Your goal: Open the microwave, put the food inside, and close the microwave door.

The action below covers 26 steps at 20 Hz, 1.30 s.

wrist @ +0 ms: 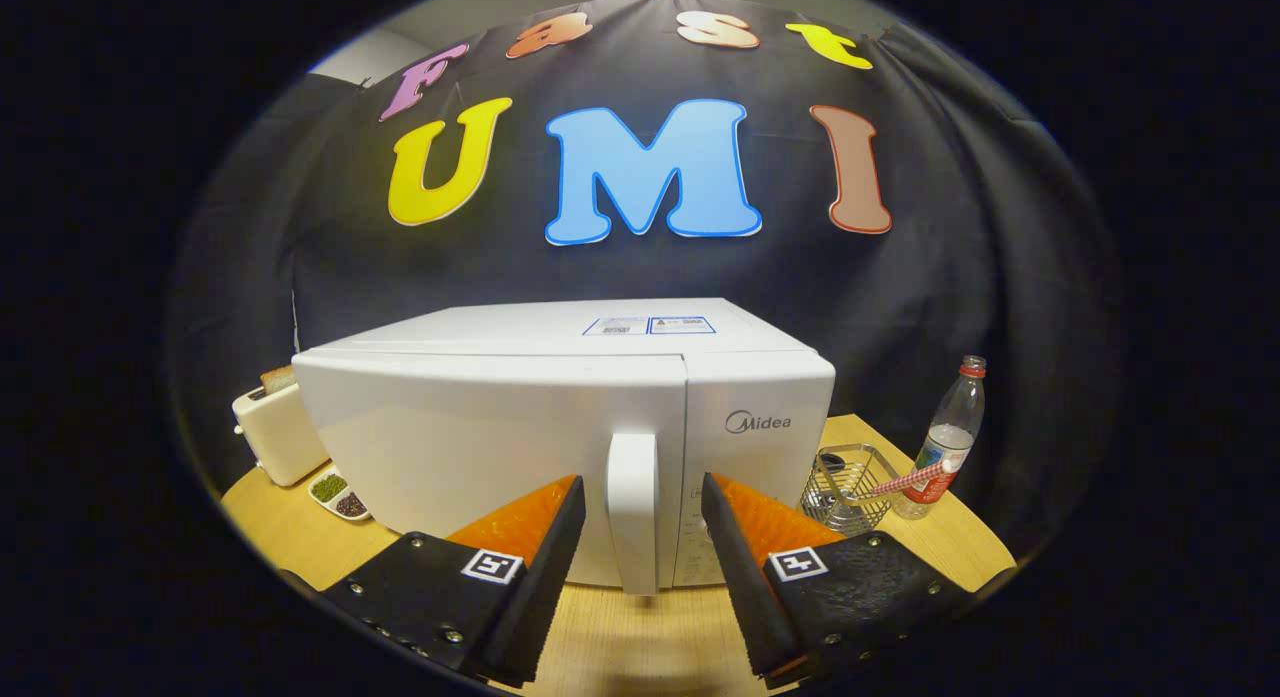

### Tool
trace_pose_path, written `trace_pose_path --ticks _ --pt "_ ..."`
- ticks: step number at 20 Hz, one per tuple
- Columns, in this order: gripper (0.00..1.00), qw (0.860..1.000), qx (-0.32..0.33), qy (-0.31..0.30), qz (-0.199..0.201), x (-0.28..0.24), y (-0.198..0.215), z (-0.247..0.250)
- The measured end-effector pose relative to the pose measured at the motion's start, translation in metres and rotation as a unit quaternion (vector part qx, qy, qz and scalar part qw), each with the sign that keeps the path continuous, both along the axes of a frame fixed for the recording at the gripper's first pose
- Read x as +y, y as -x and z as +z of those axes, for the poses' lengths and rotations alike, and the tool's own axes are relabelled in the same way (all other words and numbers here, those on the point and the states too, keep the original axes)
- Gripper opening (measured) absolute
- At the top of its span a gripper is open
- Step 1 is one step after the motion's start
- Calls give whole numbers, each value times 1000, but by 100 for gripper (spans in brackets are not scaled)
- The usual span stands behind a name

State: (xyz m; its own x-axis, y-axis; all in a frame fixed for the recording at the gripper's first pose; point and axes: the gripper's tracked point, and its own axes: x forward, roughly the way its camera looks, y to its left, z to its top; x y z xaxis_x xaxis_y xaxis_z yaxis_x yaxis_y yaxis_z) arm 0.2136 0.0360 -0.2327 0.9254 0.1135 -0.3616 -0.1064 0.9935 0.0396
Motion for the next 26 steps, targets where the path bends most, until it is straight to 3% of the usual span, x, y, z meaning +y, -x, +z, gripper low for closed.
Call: trace_pose_path --ticks 1,2,3,4,6,9,10,14,19,26 --pt "75 1000 8 6 -6 -4 -2 -6" --pt "60 1000 13 1 -4 -2 -2 -8" --pt "53 1000 20 -1 -6 -2 -2 -14" --pt "53 1000 21 -13 6 3 -3 -14" --pt "28 1000 17 2 1 6 -3 -14" --pt "21 1000 21 8 -8 6 -4 -13" --pt "12 1000 23 6 -10 6 -4 -12" --pt "12 999 31 20 14 7 2 -11" --pt "12 997 15 63 28 12 46 -7" --pt "12 998 45 20 42 36 101 -3"
